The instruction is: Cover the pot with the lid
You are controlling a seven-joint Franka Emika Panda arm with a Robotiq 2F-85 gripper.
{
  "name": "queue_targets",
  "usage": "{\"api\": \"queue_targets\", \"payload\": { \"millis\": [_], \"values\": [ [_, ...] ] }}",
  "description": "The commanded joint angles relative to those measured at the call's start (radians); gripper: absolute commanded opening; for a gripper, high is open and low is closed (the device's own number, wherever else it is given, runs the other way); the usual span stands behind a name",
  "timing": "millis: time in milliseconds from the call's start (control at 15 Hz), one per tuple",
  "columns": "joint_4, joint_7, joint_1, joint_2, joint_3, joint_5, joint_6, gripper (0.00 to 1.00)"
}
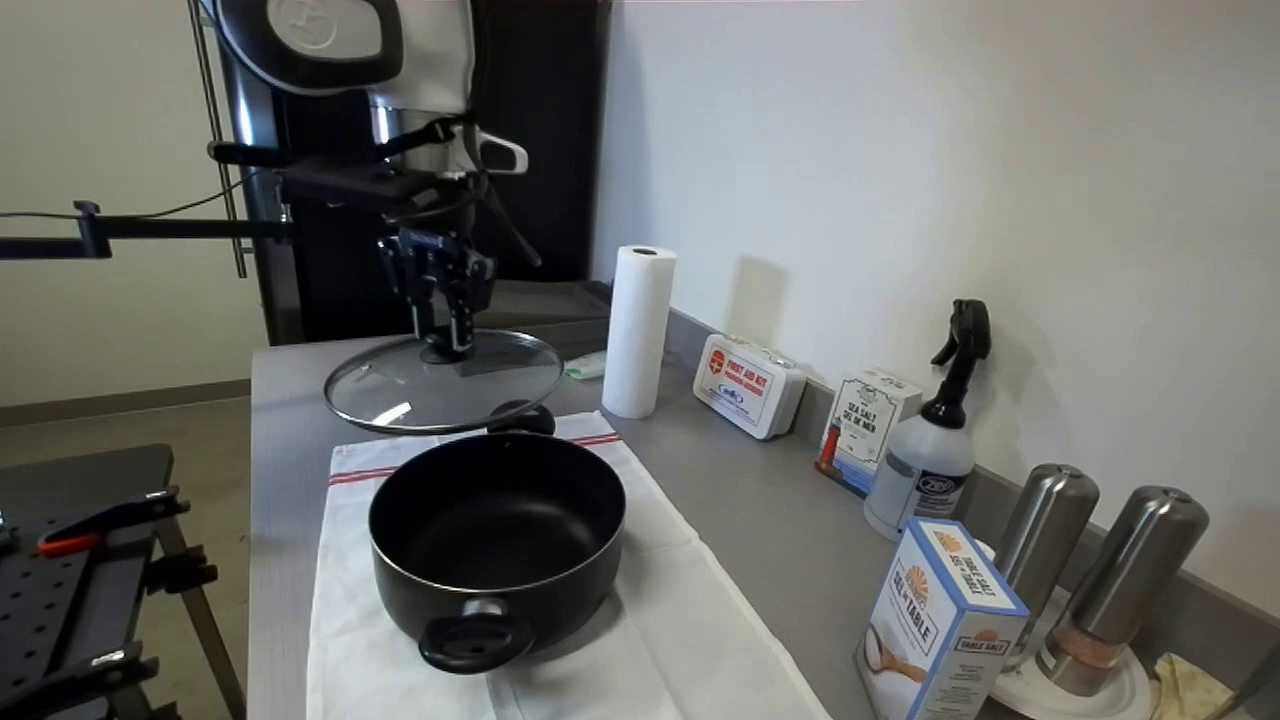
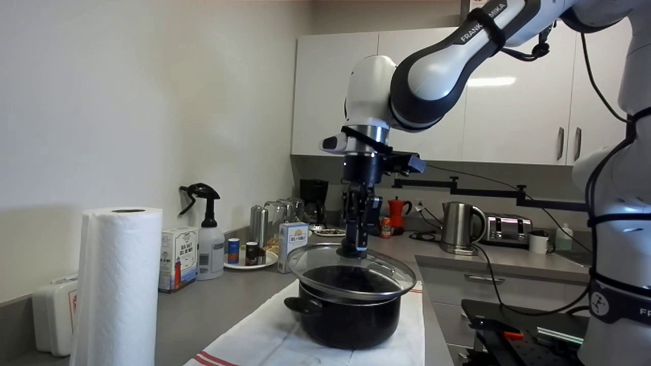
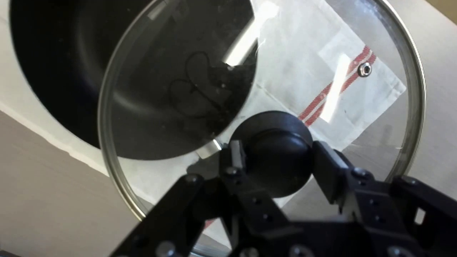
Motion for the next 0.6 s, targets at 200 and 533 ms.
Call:
{"api": "queue_targets", "payload": {
  "millis": [200, 533],
  "values": [
    [0.067, 0.064, -0.057, 0.029, -0.079, 0.003, -0.041, 0.25],
    [0.095, 0.101, -0.09, 0.081, -0.11, 0.013, -0.031, 0.25]
  ]
}}
